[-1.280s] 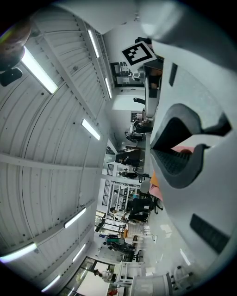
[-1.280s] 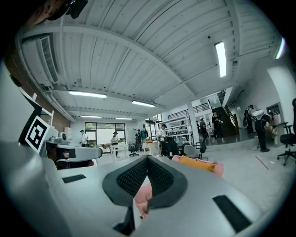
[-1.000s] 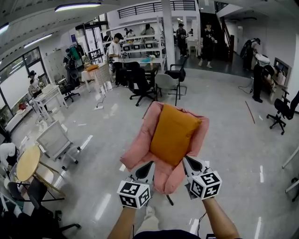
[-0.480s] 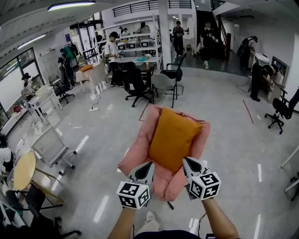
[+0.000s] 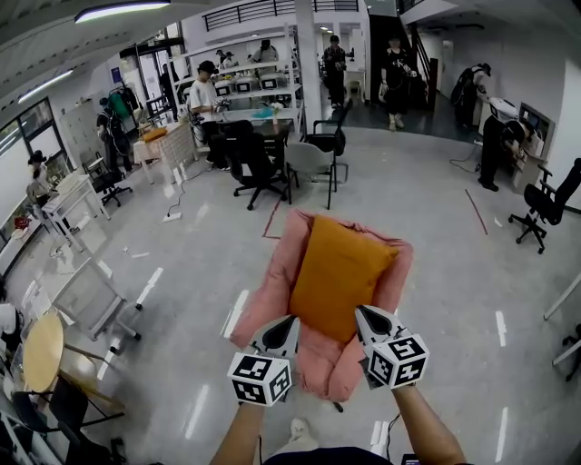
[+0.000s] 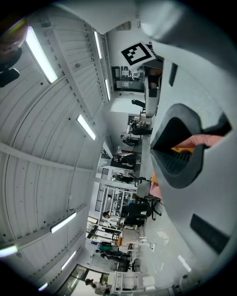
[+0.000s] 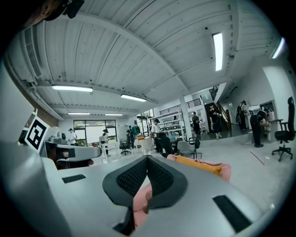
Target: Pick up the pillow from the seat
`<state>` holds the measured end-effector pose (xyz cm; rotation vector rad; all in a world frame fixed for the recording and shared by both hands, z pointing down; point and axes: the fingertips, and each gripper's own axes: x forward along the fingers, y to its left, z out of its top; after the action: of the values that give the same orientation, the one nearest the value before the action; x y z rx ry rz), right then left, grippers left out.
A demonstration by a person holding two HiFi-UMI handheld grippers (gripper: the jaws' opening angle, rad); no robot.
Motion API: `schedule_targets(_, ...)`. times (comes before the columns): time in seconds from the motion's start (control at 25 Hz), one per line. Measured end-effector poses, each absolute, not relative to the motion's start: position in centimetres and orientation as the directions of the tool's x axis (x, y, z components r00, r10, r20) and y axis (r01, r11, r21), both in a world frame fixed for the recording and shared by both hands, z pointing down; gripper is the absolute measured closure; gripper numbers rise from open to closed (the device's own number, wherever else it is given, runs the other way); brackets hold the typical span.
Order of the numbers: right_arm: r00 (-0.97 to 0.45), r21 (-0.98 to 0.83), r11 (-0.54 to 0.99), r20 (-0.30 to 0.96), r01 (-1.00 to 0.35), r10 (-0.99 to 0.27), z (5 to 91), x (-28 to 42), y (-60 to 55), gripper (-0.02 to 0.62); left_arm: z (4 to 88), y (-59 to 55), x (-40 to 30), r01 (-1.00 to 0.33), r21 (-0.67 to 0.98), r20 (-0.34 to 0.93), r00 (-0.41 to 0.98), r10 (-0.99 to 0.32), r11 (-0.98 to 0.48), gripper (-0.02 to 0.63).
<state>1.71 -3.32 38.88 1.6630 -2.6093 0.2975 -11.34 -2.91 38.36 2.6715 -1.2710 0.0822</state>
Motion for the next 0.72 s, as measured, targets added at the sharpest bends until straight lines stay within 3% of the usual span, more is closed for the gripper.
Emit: schedule_targets(0.72, -0.364, -0.113, 0.350, 0.152, -0.930, -0.919, 38.8, -4.0, -9.8, 0.578, 39.2, -10.2, -17.1, -0.732, 0.165, 0.124, 0.680, -0.722, -0.661, 0.606)
